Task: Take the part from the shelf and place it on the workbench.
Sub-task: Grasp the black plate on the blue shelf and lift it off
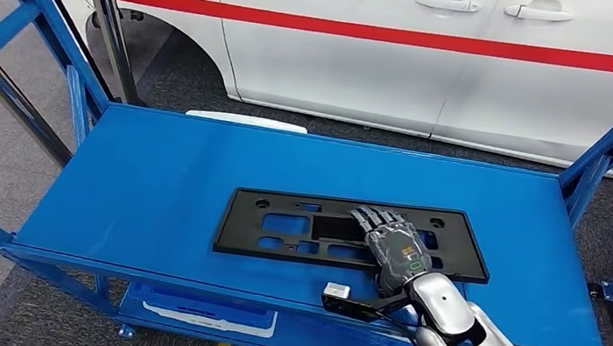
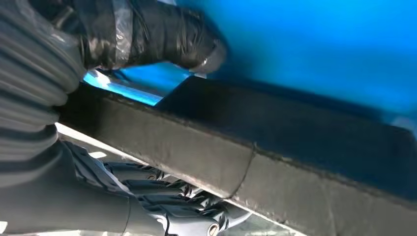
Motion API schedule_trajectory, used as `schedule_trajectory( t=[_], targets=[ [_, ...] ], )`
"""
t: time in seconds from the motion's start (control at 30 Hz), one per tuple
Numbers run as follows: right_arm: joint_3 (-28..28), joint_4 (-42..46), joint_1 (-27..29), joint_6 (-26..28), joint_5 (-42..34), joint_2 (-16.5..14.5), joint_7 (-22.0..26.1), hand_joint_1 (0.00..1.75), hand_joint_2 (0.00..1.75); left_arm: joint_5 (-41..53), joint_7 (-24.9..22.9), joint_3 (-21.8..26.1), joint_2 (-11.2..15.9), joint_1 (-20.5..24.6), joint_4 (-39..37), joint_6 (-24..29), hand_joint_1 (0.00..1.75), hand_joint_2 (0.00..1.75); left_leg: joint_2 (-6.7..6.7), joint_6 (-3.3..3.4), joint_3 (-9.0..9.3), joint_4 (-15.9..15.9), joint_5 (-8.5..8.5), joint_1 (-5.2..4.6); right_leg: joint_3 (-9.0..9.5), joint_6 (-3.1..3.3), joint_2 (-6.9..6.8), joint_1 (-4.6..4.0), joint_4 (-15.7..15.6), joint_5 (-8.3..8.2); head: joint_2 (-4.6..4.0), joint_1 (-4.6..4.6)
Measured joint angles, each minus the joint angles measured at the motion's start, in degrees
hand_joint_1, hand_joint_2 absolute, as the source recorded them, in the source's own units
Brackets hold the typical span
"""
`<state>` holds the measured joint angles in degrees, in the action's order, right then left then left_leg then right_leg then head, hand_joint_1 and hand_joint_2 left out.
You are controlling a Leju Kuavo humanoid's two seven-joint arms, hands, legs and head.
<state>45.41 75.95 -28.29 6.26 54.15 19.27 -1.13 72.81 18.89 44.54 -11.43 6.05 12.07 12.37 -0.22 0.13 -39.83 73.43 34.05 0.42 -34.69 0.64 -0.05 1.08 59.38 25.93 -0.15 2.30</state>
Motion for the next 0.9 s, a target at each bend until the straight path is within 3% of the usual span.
schedule_trajectory(
  t=[0.03,0.07,0.13,0.2,0.23,0.3,0.37,0.43,0.5,0.53,0.57,0.6,0.67,0.7,0.73,0.83,0.9],
  targets=[
    [-0.3,-0.2,0.2,0.2,0.6,-0.1,-0.2,0.63,1.75,0.0,0.0,0.0,0.0,-0.1,0.0,0.0,0.00,0.00,0.00,0.01,-0.81,1.6,0.04,0.00,0.03,0.03,0.01,-0.07,0.0,0.02,0.00,0.00],
    [-0.5,-0.4,0.4,0.4,1.0,-0.2,-0.4,0.77,1.75,0.0,0.0,0.0,0.0,-0.2,0.0,0.0,0.00,0.00,0.00,0.12,-0.53,1.0,-1.05,0.00,0.10,0.04,0.06,-0.11,0.0,0.03,0.00,0.00],
    [-1.0,-0.8,0.6,0.5,1.4,-0.5,-0.6,1.10,1.75,0.0,0.0,0.1,0.0,-0.1,0.0,0.0,0.00,0.00,0.00,0.61,2.70,-5.9,-4.86,-0.06,0.32,0.03,0.17,-0.17,0.0,0.05,0.00,0.01],
    [-1.4,-1.1,0.7,0.7,2.1,-0.7,-0.8,1.35,1.75,0.0,0.1,0.2,0.0,0.0,0.0,0.1,0.00,0.00,0.01,1.11,5.95,-12.8,-7.15,-0.28,0.35,-0.27,0.24,-0.34,0.1,0.07,0.00,0.01],
    [-1.6,-1.2,0.8,0.8,2.5,-0.8,-1.0,1.45,1.75,0.0,0.1,0.2,0.0,0.1,0.0,0.1,0.00,0.00,-0.01,1.29,6.74,-14.6,-7.44,-0.42,0.30,-0.53,0.25,-0.38,0.0,0.04,0.00,0.01],
    [-2.1,-1.5,1.1,1.0,3.0,-0.9,-1.2,1.66,1.75,0.0,0.1,0.2,0.0,0.0,0.0,0.1,0.00,0.00,-0.05,1.66,6.87,-15.0,-7.59,-0.51,0.30,-1.22,0.27,-0.37,-0.2,-0.14,0.00,0.01],
    [-2.7,-1.8,1.4,1.1,3.2,-1.0,-1.3,1.74,1.75,0.0,0.1,0.2,0.0,0.0,0.0,0.2,0.00,0.00,0.06,2.32,7.15,-15.7,-8.13,-0.33,-0.01,-1.76,0.23,-0.27,0.7,0.62,0.00,0.06],
    [-3.1,-2.0,1.6,1.1,3.2,-1.1,-1.3,1.75,1.75,0.0,0.1,0.2,0.0,0.1,0.0,0.2,0.00,0.00,0.18,2.87,7.26,-16.2,-8.53,-0.20,-2.13,-2.04,0.20,-0.17,5.6,3.65,0.00,0.10],
    [-3.5,-2.3,1.9,1.3,3.1,-1.2,-1.0,1.75,1.75,0.0,0.1,0.2,0.0,0.1,0.0,0.2,0.00,0.00,0.18,3.05,7.14,-16.2,-8.57,-0.27,-5.54,-2.31,0.18,-0.15,12.9,7.05,0.00,0.12],
    [-3.6,-2.4,2.0,1.4,3.0,-1.2,-0.8,1.75,1.75,0.0,0.1,0.2,0.0,0.0,0.0,0.2,0.00,0.00,0.17,3.05,7.11,-16.1,-8.54,-0.29,-6.60,-2.44,0.18,-0.12,15.2,7.64,0.00,0.12],
    [-3.7,-2.5,2.1,1.5,2.9,-1.2,-0.5,1.75,1.75,0.0,0.1,0.2,0.0,0.0,0.0,0.2,0.00,0.00,0.16,3.01,7.11,-16.0,-8.48,-0.29,-6.84,-2.55,0.17,-0.06,15.7,7.21,0.00,0.11],
    [-3.9,-2.5,2.2,1.7,2.9,-1.2,-0.3,1.75,1.75,-0.1,0.1,0.2,0.0,0.0,0.0,0.2,0.00,0.00,0.13,2.95,7.13,-15.8,-8.37,-0.28,-6.00,-2.62,0.16,0.04,14.1,5.77,0.00,0.11],
    [-4.5,-2.4,2.4,2.7,3.0,-1.3,0.1,1.75,1.75,-0.1,0.2,0.3,0.0,0.0,0.0,0.2,0.00,0.00,-0.02,2.56,7.01,-15.1,-7.88,-0.35,-2.54,-2.66,0.09,0.22,7.1,2.12,0.00,0.12],
    [-5.0,-2.2,2.7,3.6,3.3,-1.3,0.2,1.75,1.75,-0.2,0.3,0.3,0.0,0.0,0.0,0.3,0.00,0.00,-0.12,2.28,6.82,-14.6,-7.58,-0.44,-1.06,-2.46,0.10,0.19,4.0,1.12,0.00,0.09],
    [-5.6,-1.8,3.3,4.9,4.1,-1.4,0.2,1.75,1.75,-0.4,0.4,0.3,0.0,-0.1,0.0,0.3,0.00,0.00,-0.21,1.97,6.60,-14.2,-7.34,-0.52,-0.19,-2.20,0.11,0.13,2.0,0.77,0.00,0.07],
    [-7.5,1.2,6.7,10.7,8.6,-1.5,-0.4,1.75,1.75,-1.0,1.5,0.6,0.0,-0.2,0.0,0.1,0.00,0.00,-0.29,1.19,6.32,-13.8,-6.99,-0.40,0.15,-1.15,0.12,-0.05,1.0,1.04,0.00,0.03],
    [-8.7,4.3,9.7,14.3,12.5,-1.6,-1.2,1.75,1.75,-1.4,2.4,1.0,0.0,-0.4,0.0,-0.3,0.00,0.00,-0.21,0.64,5.52,-11.8,-5.35,-0.22,0.36,-0.47,0.05,0.06,0.6,0.86,0.00,-0.01]
  ],
)
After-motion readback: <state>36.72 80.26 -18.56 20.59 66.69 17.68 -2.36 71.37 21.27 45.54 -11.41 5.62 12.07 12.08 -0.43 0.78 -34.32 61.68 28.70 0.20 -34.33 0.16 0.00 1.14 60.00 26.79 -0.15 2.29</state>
